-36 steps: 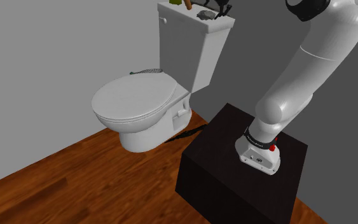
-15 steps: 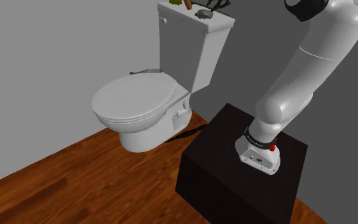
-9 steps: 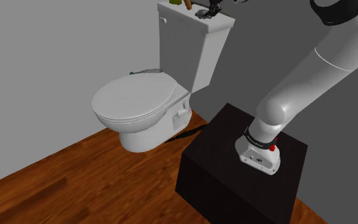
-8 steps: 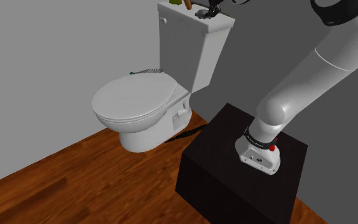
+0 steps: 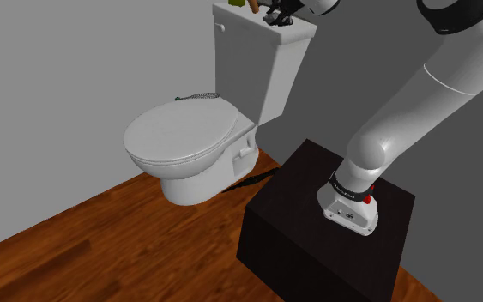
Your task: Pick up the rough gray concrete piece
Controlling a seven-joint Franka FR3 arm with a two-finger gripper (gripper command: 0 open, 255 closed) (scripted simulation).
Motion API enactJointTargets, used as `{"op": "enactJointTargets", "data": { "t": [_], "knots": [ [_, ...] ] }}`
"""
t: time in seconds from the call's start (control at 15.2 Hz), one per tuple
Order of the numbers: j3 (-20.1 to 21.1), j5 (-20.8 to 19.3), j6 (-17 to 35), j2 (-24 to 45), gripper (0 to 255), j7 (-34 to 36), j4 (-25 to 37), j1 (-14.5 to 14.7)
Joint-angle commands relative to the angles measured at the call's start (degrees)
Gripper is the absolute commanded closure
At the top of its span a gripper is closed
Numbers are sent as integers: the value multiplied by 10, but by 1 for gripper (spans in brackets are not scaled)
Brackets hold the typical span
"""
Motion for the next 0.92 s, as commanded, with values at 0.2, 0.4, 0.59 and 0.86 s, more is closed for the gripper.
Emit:
{"op": "enactJointTargets", "data": {
  "t": [0.2, 0.4, 0.59, 0.86],
  "knots": [
    [0, 1, 0, 1, 255, -1, 0, 0],
    [-1, 1, 0, 1, 255, -1, 0, 0],
    [3, -15, -10, -4, 255, 14, 6, -4],
    [8, -43, -34, -11, 255, 44, 27, -13]
  ]
}}
